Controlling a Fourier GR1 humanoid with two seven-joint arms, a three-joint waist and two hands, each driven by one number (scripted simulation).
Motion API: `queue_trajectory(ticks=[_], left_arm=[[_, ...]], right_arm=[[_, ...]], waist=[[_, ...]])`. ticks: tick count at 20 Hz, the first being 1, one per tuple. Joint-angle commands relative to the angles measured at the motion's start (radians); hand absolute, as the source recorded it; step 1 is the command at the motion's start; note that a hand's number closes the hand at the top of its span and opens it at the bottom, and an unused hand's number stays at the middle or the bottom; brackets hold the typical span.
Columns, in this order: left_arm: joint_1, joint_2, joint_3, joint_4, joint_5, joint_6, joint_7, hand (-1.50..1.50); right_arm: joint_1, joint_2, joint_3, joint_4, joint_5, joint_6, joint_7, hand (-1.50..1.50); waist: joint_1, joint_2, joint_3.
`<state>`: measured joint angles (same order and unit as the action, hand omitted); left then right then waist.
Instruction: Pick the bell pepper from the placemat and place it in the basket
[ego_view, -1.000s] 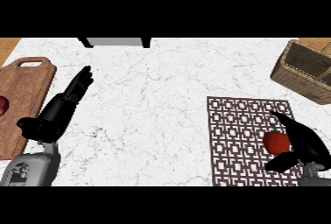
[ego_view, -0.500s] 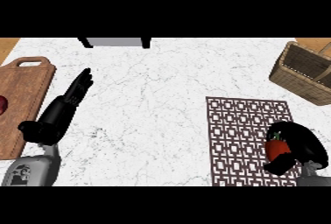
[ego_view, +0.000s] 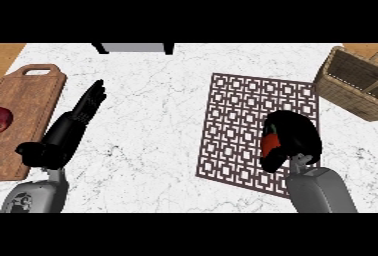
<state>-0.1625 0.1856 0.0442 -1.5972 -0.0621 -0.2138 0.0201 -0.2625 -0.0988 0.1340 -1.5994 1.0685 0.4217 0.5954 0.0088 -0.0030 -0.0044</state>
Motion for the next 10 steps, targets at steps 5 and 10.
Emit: queue_trajectory(ticks=[5,10], left_arm=[[0.034,0.026,0.033,-0.006,0.026,-0.040,-0.027,0.00],[-0.017,0.021,0.033,-0.001,0.028,-0.029,0.018,0.00]], right_arm=[[-0.199,0.097,0.051,-0.071,-0.047,0.030,0.222,1.50],[-0.222,0.098,0.038,-0.213,-0.221,-0.155,0.279,1.50]], waist=[[-0.004,0.001,0.004],[-0.009,-0.003,0.005]])
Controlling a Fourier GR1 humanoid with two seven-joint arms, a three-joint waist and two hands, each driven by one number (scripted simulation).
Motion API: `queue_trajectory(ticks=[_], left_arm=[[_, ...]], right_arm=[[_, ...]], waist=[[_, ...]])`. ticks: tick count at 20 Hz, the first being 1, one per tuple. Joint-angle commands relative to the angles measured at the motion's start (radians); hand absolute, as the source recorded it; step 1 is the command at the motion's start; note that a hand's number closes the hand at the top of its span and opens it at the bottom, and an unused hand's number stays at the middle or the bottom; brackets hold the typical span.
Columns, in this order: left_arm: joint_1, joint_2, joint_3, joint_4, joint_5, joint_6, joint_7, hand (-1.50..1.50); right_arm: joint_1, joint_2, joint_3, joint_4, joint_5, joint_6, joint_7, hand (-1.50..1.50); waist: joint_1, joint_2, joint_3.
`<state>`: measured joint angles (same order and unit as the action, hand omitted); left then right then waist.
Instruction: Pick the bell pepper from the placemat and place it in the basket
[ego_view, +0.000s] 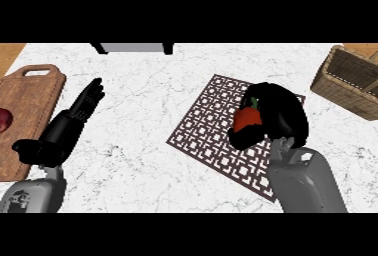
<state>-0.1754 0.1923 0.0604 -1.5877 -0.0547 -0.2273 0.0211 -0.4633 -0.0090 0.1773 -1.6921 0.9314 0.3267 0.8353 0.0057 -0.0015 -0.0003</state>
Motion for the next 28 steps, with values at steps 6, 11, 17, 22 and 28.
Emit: queue_trajectory(ticks=[6,11,17,22,28], left_arm=[[0.042,-0.017,-0.002,0.001,-0.010,0.014,-0.022,0.00],[0.047,-0.020,-0.010,-0.052,0.004,0.000,0.021,0.00],[0.027,-0.002,0.005,0.003,-0.011,-0.004,-0.024,0.00],[-0.001,-0.026,-0.019,-0.002,-0.047,0.030,0.005,0.00],[-0.002,-0.007,0.010,0.014,-0.014,-0.002,-0.010,0.00]], right_arm=[[-0.150,0.009,-0.039,-0.317,-0.065,-0.207,0.100,1.50],[-0.294,0.009,-0.024,-0.384,-0.022,-0.179,0.338,1.50],[-0.451,-0.064,-0.200,-0.281,-0.019,-0.055,0.337,1.50],[-0.570,-0.132,-0.277,-0.188,-0.018,-0.004,0.332,1.50],[-0.607,-0.231,-0.383,0.012,0.025,-0.113,0.194,1.50]], waist=[[-0.013,-0.007,0.000],[-0.002,-0.004,0.000],[-0.005,-0.001,-0.001],[-0.005,-0.001,0.000],[0.000,0.002,0.000]])
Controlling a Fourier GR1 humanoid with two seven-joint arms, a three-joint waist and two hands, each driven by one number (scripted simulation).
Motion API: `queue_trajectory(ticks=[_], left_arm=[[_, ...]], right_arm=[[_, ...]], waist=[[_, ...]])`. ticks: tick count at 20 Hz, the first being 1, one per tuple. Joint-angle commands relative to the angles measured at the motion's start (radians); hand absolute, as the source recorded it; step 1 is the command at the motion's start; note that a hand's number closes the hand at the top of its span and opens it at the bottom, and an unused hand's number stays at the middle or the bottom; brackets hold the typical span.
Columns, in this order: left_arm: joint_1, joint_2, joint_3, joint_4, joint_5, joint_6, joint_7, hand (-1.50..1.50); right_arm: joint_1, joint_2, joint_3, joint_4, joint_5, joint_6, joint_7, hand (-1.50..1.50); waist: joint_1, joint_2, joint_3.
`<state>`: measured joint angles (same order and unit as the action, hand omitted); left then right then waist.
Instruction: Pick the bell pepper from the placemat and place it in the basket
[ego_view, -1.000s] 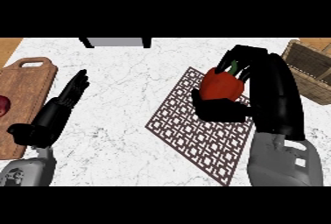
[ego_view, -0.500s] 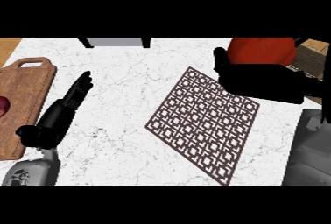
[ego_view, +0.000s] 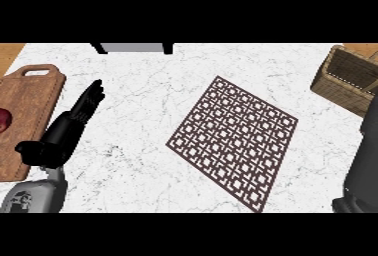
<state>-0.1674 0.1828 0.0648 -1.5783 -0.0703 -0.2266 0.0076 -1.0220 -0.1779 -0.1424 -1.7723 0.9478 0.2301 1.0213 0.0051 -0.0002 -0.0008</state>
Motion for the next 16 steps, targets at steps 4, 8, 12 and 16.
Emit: queue_trajectory(ticks=[4,8,12,16], left_arm=[[-0.012,0.001,0.010,-0.012,0.010,-0.005,0.016,0.00],[-0.018,0.000,0.004,0.017,-0.014,0.004,-0.016,0.00],[-0.022,0.016,0.020,-0.002,0.013,-0.021,0.003,0.00],[-0.004,-0.010,-0.005,0.004,-0.007,-0.011,-0.010,0.00]], right_arm=[[-0.106,-0.128,-0.144,0.237,0.029,-0.099,-0.042,1.50],[-0.088,-0.219,-0.221,0.328,0.026,-0.197,-0.153,1.50],[-0.176,-0.311,-0.266,0.545,0.037,-0.257,-0.207,1.50],[-0.142,-0.348,-0.294,0.661,0.020,-0.335,-0.284,1.50]], waist=[[0.006,0.003,0.000],[0.001,0.004,0.001],[0.013,0.006,0.001],[0.008,0.006,0.001]])
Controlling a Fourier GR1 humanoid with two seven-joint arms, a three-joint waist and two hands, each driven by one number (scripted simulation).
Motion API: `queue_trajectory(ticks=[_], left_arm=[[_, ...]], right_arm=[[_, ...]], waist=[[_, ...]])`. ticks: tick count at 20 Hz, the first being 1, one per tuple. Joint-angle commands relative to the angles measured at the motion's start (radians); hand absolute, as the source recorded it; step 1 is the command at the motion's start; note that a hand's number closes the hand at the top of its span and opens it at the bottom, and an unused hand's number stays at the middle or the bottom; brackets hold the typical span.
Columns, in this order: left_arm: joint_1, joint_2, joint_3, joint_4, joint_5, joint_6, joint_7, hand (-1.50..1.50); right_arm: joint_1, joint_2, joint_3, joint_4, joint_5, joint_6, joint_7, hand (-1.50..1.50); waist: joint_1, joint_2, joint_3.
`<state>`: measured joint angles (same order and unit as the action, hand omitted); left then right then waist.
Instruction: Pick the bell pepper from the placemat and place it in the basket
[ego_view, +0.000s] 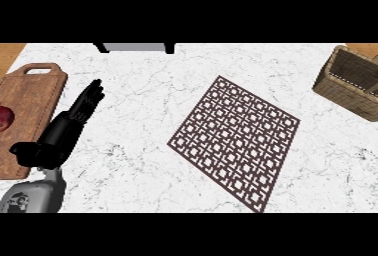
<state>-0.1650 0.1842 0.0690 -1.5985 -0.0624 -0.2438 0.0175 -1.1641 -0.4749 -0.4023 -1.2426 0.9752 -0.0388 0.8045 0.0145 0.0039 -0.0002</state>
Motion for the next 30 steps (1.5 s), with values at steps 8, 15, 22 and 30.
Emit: queue_trajectory(ticks=[8,15,22,30], left_arm=[[-0.033,-0.001,0.019,0.065,-0.014,0.009,-0.031,0.00],[0.029,-0.014,0.002,0.009,-0.018,0.005,-0.033,0.00],[-0.035,0.006,0.026,0.002,0.013,-0.014,0.026,0.00],[0.024,-0.023,-0.013,0.020,-0.043,0.006,-0.050,0.00]], right_arm=[[0.142,-0.129,-0.114,0.213,-0.151,-0.066,-0.255,1.50],[0.183,-0.214,-0.139,0.355,-0.164,-0.208,-0.443,1.50],[0.193,-0.203,-0.214,0.440,-0.218,-0.419,-0.523,1.50],[0.094,-0.255,-0.137,0.615,-0.213,-0.435,-0.595,-1.50]], waist=[[-0.012,0.000,0.001],[0.001,0.001,0.001],[0.007,0.002,0.002],[0.011,0.003,0.000]])
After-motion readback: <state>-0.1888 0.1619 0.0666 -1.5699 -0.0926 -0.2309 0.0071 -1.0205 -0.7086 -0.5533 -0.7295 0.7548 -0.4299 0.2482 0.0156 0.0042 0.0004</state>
